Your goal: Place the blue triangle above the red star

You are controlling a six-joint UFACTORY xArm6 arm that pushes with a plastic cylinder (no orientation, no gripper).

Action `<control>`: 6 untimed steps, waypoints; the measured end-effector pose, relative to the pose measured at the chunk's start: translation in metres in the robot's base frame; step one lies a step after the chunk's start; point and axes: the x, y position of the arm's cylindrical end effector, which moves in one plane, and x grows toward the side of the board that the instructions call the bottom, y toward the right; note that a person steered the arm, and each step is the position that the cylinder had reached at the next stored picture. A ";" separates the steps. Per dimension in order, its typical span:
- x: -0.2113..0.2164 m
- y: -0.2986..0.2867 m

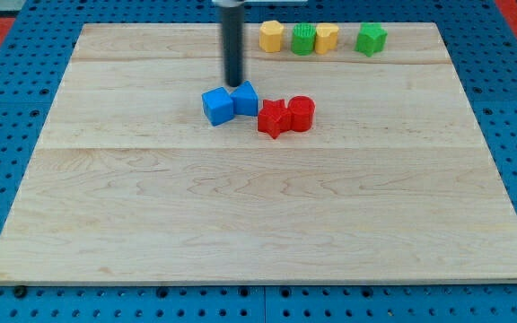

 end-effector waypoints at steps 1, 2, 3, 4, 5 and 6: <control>0.027 -0.038; 0.037 0.023; 0.037 0.053; 0.022 -0.013; 0.010 -0.033; 0.004 0.020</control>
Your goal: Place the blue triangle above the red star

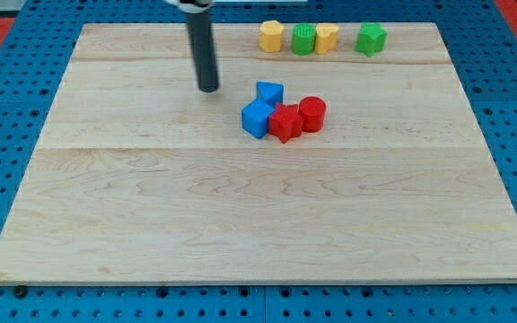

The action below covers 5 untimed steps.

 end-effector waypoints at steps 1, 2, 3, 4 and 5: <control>0.000 0.032; 0.000 0.054; 0.000 0.069; 0.000 0.073; 0.000 0.076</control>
